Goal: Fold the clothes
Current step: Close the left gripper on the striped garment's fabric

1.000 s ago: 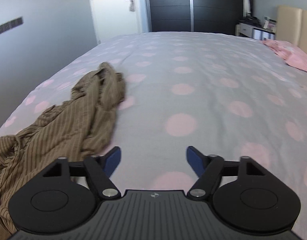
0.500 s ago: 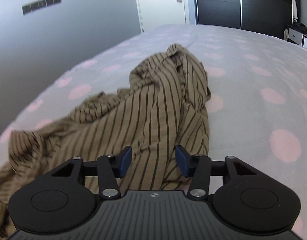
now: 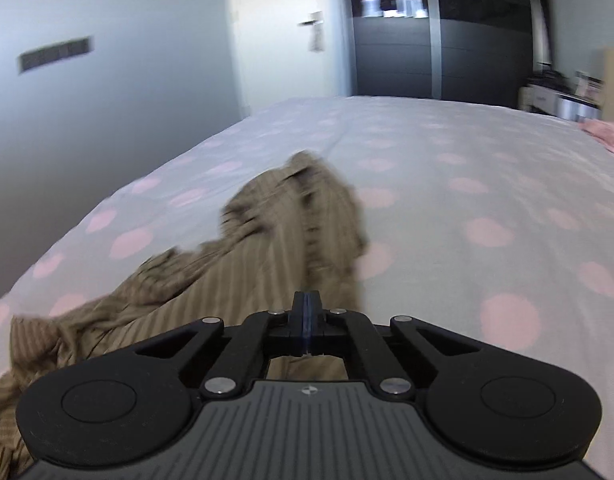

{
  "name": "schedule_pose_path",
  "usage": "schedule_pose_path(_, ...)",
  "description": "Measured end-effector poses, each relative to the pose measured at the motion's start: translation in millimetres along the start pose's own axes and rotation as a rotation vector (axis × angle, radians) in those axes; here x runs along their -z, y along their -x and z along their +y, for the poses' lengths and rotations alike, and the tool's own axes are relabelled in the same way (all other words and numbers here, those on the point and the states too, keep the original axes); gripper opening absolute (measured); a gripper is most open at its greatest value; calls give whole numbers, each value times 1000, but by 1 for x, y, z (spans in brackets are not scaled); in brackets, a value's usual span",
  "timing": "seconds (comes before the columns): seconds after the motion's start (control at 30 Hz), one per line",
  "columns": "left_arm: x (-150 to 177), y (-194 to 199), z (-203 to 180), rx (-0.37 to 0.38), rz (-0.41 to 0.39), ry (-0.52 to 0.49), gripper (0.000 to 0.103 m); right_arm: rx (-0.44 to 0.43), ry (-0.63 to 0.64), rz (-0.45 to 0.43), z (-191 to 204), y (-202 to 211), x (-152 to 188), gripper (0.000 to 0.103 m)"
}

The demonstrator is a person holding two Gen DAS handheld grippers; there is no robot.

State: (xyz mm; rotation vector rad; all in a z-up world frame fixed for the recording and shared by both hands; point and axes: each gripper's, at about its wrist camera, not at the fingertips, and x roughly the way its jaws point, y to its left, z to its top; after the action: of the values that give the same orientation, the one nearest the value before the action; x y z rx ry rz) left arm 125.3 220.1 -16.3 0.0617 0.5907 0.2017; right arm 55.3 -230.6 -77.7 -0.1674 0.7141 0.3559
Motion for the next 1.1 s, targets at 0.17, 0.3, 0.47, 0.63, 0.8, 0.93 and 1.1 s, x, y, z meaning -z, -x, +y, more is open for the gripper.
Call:
schedule_pose_path(0.17, -9, 41, -51, 102, -33, -107, 0, 0, 8, -43, 3, 12, -2, 102)
schedule_pose_path(0.3, -9, 43, -46, 23, -10, -70, 0, -2, 20, -78, 4, 24, -3, 102)
schedule_pose_path(0.47, 2, 28, -16, -63, 38, 15, 56, 2, 23, -81, 2, 33, 3, 102)
schedule_pose_path(0.63, 14, -8, 6, -148, 101, 15, 58, 2, 16, -76, 1, 34, 3, 102)
schedule_pose_path(0.8, 26, -37, 22, -194, 139, 35, 57, -5, 27, -69, 2, 28, 3, 102)
schedule_pose_path(0.93, 28, -46, 40, -178, 156, 97, 14, -4, 30, -49, 2, 20, 5, 102)
schedule_pose_path(1.1, 20, -31, 45, -140, 88, 123, 1, -6, 26, -34, 5, 14, 4, 102)
